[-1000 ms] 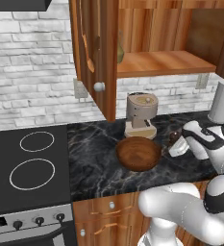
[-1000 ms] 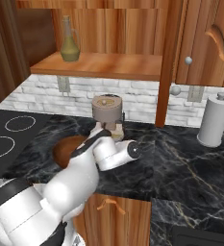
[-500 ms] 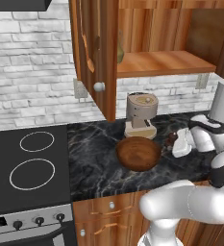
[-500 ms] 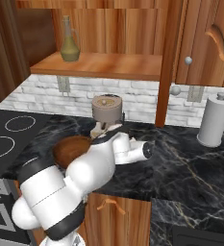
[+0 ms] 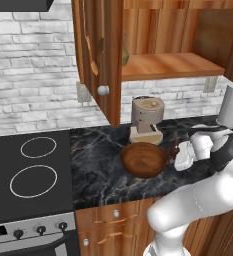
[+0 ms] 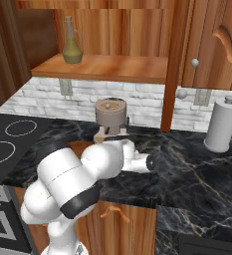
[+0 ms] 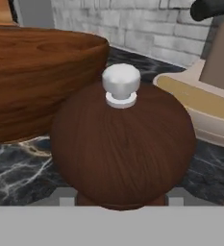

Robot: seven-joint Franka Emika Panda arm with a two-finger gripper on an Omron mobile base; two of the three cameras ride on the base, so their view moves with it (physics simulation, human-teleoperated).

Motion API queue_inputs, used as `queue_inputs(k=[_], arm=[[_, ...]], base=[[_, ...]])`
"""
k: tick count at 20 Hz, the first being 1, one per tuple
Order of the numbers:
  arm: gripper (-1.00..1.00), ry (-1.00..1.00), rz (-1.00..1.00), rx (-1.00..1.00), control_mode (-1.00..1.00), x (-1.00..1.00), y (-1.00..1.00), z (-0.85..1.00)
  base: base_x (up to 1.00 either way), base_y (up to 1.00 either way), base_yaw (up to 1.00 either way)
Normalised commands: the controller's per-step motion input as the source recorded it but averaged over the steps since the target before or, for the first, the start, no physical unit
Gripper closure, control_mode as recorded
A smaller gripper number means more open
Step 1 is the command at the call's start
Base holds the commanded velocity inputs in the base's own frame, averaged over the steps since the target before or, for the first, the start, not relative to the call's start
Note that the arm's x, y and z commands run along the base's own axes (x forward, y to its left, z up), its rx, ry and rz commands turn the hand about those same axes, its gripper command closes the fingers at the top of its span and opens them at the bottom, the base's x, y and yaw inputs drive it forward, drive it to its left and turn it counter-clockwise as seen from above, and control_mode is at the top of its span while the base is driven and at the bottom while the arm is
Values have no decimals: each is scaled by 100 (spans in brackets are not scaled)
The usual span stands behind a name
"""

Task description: Retrieve the bottle and the shaker from the cabinet and place them next to the mixing bowl on the counter. Then add garlic from the fridge to the mixing bowl.

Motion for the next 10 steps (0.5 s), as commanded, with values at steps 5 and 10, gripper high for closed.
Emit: queue_inputs(k=[5, 10], arm=[[100, 0, 0, -2, -100, 5, 1, -45], [100, 0, 0, 0, -100, 0, 4, -14]], base=[[0, 0, 0], [0, 0, 0]])
